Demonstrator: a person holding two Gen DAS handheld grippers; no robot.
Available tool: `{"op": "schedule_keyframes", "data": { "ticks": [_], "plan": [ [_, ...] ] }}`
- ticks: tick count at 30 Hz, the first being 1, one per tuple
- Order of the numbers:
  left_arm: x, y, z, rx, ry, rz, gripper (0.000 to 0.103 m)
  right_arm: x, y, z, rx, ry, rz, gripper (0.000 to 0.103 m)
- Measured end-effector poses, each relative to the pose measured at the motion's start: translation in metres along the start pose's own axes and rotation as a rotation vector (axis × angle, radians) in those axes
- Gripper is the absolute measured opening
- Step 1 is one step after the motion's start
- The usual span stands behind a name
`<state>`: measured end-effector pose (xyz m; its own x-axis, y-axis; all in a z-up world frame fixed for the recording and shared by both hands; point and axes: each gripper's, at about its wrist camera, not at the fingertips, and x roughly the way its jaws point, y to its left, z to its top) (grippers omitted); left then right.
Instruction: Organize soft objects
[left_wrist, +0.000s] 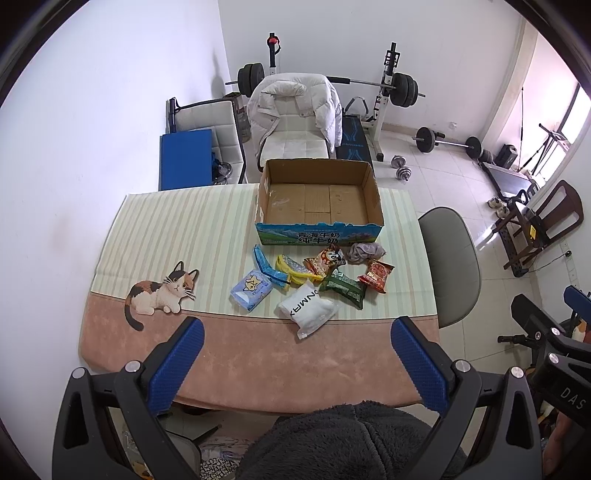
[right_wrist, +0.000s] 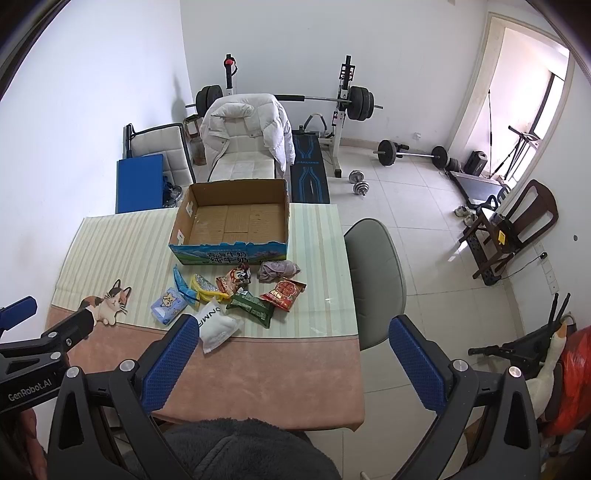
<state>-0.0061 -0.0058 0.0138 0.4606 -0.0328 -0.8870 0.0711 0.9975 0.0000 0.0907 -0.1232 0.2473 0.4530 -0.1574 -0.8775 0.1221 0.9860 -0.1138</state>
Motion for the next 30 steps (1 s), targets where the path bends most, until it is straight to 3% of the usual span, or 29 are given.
{"op": "schedule_keyframes", "data": {
  "ticks": [11, 14, 16, 19, 23, 26, 28, 30],
  "plan": [
    [0.001, 0.0, -0.001, -0.003, -0.003, 0.001, 0.103, 0.001, 0.001, 0.001, 0.012, -0.006, 0.013, 0.103],
    [0.012, 0.004, 0.0, -0.018, -0.037, -0.007, 0.103, 0.009, -0.001, 0.002, 0.026, -0.003, 0.012, 0.103],
    [0.03, 0.01, 0.002, -0.022, -0.068, 0.046, 0.103, 0.023, -0.001, 0.003, 0.024, 0.002, -0.005, 0.103],
    [0.078, 0.021, 0.001, -0.003, -0.049, 0.156, 0.103, 0.07, 0.004, 0.003, 0.019, 0.071, 0.0, 0.103],
    [0.161, 0.02, -0.007, 0.125, 0.038, 0.224, 0.103, 0.156, 0.01, -0.008, 0.047, 0.234, 0.089, 0.103],
    [0.232, 0.01, -0.015, 0.229, 0.195, 0.208, 0.103, 0.227, 0.017, -0.021, 0.044, 0.35, 0.131, 0.103],
    [0.277, 0.016, -0.015, 0.158, 0.33, 0.102, 0.103, 0.266, 0.02, -0.03, 0.026, 0.392, 0.127, 0.103],
    [0.316, 0.024, -0.012, 0.02, 0.45, 0.002, 0.102, 0.305, 0.023, -0.036, -0.005, 0.42, 0.126, 0.103]
  ]
}}
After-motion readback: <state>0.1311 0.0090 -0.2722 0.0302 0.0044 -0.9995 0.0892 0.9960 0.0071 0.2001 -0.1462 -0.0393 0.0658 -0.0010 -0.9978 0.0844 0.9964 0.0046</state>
